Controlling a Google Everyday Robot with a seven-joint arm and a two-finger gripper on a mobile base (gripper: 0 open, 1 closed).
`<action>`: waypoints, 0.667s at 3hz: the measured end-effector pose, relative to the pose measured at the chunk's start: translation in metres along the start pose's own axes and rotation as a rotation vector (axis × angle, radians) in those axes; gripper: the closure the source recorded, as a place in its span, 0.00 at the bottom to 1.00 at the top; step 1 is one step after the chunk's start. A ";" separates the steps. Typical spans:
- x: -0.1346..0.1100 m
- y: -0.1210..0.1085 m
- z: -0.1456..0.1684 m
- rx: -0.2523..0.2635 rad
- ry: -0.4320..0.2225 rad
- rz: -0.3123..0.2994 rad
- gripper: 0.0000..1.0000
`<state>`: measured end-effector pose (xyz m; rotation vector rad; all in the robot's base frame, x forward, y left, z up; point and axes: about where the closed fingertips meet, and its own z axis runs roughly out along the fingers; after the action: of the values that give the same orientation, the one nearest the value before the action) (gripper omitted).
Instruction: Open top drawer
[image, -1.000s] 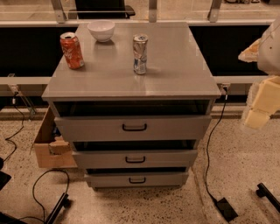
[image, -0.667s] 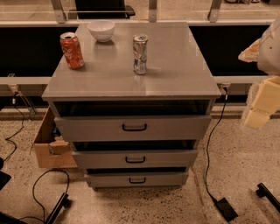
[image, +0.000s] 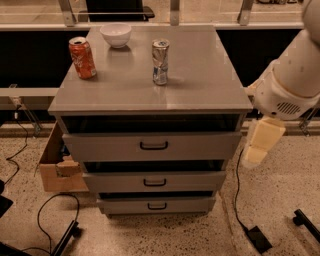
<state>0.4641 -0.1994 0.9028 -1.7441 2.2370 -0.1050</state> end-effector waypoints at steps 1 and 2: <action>-0.005 0.004 0.056 -0.030 -0.008 -0.013 0.00; -0.008 0.008 0.101 -0.045 -0.013 -0.036 0.00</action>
Offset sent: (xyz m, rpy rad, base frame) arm 0.0351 0.0335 -0.1507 0.0168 0.0417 0.0744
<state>0.4861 -0.1771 0.8060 -1.8027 2.2159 -0.0515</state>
